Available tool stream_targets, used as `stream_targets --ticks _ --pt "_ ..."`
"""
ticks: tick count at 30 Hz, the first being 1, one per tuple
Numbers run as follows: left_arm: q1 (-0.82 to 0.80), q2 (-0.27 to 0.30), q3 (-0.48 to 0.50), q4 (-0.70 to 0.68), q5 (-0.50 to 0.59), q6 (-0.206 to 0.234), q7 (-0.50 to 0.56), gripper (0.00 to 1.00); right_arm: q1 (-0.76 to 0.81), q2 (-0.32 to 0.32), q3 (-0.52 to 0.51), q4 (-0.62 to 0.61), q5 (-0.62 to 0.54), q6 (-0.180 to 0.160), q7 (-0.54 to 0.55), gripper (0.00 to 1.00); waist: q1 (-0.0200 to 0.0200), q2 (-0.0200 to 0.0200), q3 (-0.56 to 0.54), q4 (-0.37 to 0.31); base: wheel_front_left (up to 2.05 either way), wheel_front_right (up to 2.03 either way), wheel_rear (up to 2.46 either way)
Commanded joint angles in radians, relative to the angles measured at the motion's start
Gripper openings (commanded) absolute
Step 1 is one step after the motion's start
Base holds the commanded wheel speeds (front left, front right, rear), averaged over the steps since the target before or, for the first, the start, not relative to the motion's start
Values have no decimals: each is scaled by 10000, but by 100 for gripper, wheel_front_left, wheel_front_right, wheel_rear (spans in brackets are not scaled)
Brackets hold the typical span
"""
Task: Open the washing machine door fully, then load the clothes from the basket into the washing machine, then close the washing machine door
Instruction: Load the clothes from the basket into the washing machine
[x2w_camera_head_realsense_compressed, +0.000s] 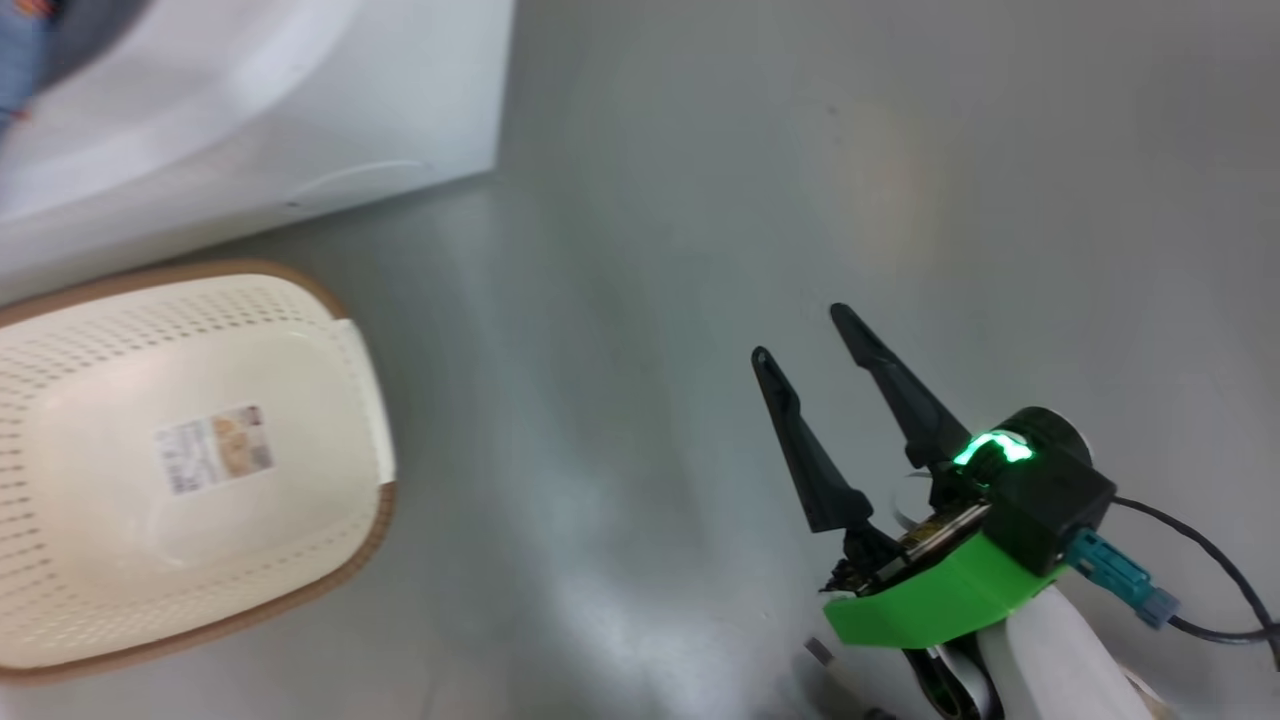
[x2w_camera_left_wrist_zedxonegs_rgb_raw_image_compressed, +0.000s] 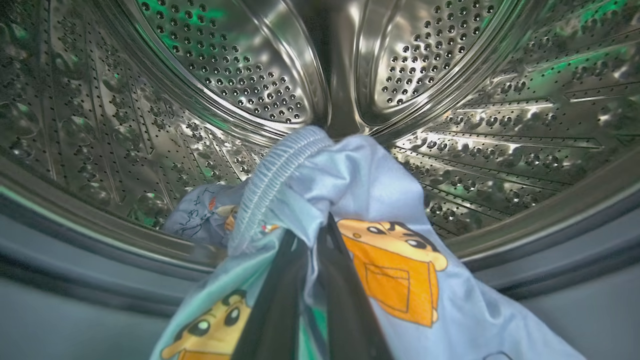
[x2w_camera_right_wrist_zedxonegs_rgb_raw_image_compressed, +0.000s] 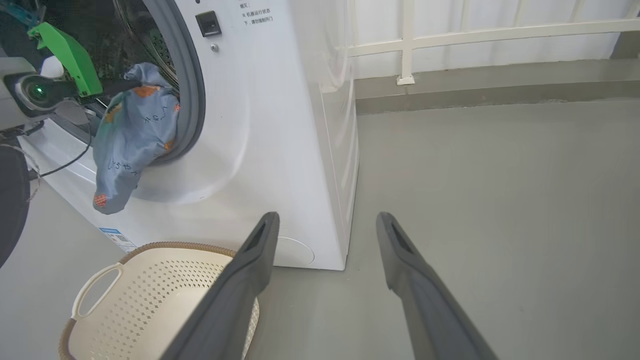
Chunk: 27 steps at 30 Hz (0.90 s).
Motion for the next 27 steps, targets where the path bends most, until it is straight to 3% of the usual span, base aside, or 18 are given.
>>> stream_targets --ticks 1,7,10,19,22,27 --pt "-329 712 241 -211 83 -30 135 0 0 35 268 -140 80 62 -98 100 0 0 539 -555 0 0 0" --pt "-1184 1463 147 -211 268 -10 1094 0 -158 80 471 185 281 62 -202 100 0 0 869 -926 0 0 0" --pt "-1629 1623 39 -388 499 133 1009 0 -227 97 537 254 330 62 -224 100 0 0 1020 -999 0 0 0" --pt "-3353 1971 -357 -499 1490 458 -1080 0 -456 131 690 295 441 62 -242 100 0 0 1332 -1064 0 0 0" --pt "-4119 1951 -530 -349 1829 525 -2304 0 -520 141 737 282 483 62 -243 100 0 0 1438 -1050 0 0 0" --pt "-4622 1775 -604 29 1903 566 -3148 0 -574 147 718 269 503 62 -243 100 0 0 1529 -997 0 0 0"
